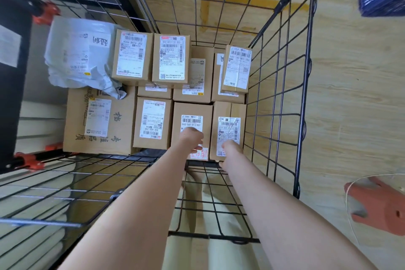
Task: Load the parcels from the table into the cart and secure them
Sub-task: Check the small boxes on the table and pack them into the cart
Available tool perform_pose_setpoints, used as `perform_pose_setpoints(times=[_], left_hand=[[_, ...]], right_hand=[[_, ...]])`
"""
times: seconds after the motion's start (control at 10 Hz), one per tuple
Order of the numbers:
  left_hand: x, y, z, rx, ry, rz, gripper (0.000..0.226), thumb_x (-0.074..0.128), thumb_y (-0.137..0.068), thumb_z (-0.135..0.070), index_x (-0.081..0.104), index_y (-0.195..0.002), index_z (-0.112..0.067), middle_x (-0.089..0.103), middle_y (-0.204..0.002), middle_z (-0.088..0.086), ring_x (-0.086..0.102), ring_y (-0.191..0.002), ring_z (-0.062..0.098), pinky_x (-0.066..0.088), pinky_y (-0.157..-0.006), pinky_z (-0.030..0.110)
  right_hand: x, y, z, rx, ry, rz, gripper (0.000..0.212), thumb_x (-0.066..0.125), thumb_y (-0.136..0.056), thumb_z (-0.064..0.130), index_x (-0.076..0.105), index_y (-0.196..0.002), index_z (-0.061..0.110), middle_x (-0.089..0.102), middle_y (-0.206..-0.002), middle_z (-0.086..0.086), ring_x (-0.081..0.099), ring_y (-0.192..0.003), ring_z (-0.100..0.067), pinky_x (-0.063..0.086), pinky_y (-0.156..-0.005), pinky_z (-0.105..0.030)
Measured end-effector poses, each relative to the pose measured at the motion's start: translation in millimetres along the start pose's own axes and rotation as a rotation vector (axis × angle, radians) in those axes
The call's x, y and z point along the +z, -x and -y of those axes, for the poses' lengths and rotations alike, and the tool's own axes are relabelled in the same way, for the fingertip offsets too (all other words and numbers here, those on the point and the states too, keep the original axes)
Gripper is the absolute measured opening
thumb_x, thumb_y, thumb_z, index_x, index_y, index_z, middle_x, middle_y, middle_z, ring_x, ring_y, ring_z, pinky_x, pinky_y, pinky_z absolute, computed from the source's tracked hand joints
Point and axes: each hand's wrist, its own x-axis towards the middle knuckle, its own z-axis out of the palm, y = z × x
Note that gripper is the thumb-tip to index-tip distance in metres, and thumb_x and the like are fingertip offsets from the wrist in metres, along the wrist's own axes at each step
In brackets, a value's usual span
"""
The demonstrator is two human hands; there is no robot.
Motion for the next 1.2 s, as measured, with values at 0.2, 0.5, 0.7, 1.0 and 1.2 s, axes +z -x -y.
perform_pose_setpoints(times=[0.2,0.5,0.7,1.0,1.2], left_hand=[[-24.1,56.8,-15.3,0.235,-0.278,-0.121,0.021,0.044,-0.095,-0.013,0.059,-0.109,-0.009,0.063,-0.096,0.010,0.060,-0.071,0.020,0.046,-0.059,0.026],[-52.9,173.6,-27.5,0.492,-0.374,-0.275,0.015,0.045,-0.090,-0.014,0.058,-0.094,-0.009,0.055,-0.074,0.003,0.046,-0.059,0.016,0.037,-0.053,0.025],[-80.8,256.1,-32.9,0.638,-0.449,-0.376,0.014,0.045,-0.089,-0.011,0.058,-0.089,-0.014,0.058,-0.081,0.006,0.052,-0.073,0.022,0.039,-0.060,0.028],[-107.8,360.0,7.8,0.745,-0.096,-0.653,0.018,0.049,-0.087,-0.018,0.065,-0.097,-0.019,0.066,-0.081,0.000,0.056,-0.064,0.012,0.041,-0.053,0.024],[-94.5,431.8,43.0,0.716,-0.022,-0.896,0.029,0.049,-0.088,-0.012,0.052,-0.072,-0.035,0.056,-0.076,-0.015,0.052,-0.073,0.000,0.040,-0.061,0.018]], right_hand=[[-7.3,74.2,18.8,-0.326,0.339,0.051,0.023,0.042,-0.094,0.009,0.059,-0.110,0.007,0.055,-0.089,-0.007,0.055,-0.093,-0.028,0.044,-0.080,-0.032],[-31.8,197.1,33.5,-0.712,0.673,0.262,0.033,0.043,-0.094,0.009,0.062,-0.120,0.015,0.060,-0.113,0.001,0.063,-0.092,-0.019,0.043,-0.071,-0.026],[-41.9,273.1,25.3,-0.957,0.810,0.326,0.024,0.045,-0.095,0.014,0.061,-0.109,0.025,0.062,-0.115,0.004,0.064,-0.098,-0.017,0.050,-0.089,-0.034],[-72.7,363.3,4.9,-1.312,1.030,0.428,0.018,0.049,-0.099,0.022,0.061,-0.110,0.026,0.061,-0.115,0.009,0.064,-0.096,-0.014,0.053,-0.082,-0.031],[-93.3,400.4,-7.5,-1.505,1.352,0.533,0.021,0.049,-0.099,0.021,0.059,-0.117,0.025,0.059,-0.112,0.008,0.056,-0.099,-0.005,0.043,-0.073,-0.017]])
